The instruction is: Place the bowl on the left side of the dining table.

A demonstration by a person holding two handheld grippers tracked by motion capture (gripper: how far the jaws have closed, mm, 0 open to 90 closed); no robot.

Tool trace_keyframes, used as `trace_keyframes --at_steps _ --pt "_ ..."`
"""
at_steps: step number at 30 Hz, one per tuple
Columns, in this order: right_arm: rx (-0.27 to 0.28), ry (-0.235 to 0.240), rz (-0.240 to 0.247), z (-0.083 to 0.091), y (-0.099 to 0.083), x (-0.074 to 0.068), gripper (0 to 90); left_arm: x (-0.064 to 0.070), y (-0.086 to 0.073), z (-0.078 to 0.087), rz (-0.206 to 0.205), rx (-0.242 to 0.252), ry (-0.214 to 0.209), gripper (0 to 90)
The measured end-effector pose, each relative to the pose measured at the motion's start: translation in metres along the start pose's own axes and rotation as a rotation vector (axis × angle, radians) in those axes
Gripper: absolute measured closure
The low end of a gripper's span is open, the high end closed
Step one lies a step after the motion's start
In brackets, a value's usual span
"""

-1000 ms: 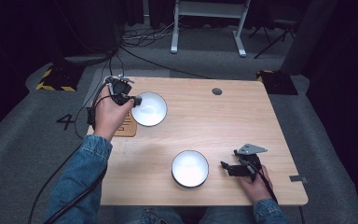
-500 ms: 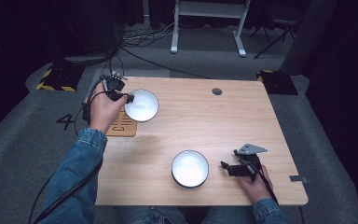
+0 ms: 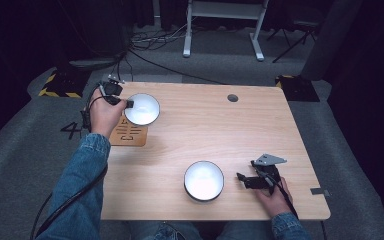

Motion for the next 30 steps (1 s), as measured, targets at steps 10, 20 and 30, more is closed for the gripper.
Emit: trace_keyframes --at_steps 10,20,30 --pt "0.001 -0.001 0.001 0.000 0.000 0.000 20.5 -0.020 -0.012 -0.009 0.066 -0.010 0.011 81.5" --pt "0.001 -0.001 -0.001 0.000 0.000 0.000 20.5 -0.037 -0.026 -0.021 0.134 -0.022 0.019 81.5" --pt "0.002 -0.002 0.000 0.000 0.000 0.000 20.5 -0.054 -0.042 -0.031 0.215 -0.027 0.019 81.5"
Point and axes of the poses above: each handheld gripper's, and its own axes: z roughly backward along the jaws, y roughly out of its top, x roughly to its right, the point moved 1 cm from there along -z, roughly forward along the jaws, and after that the axes turned 3 degrees about -z, right-handed, at the moved point
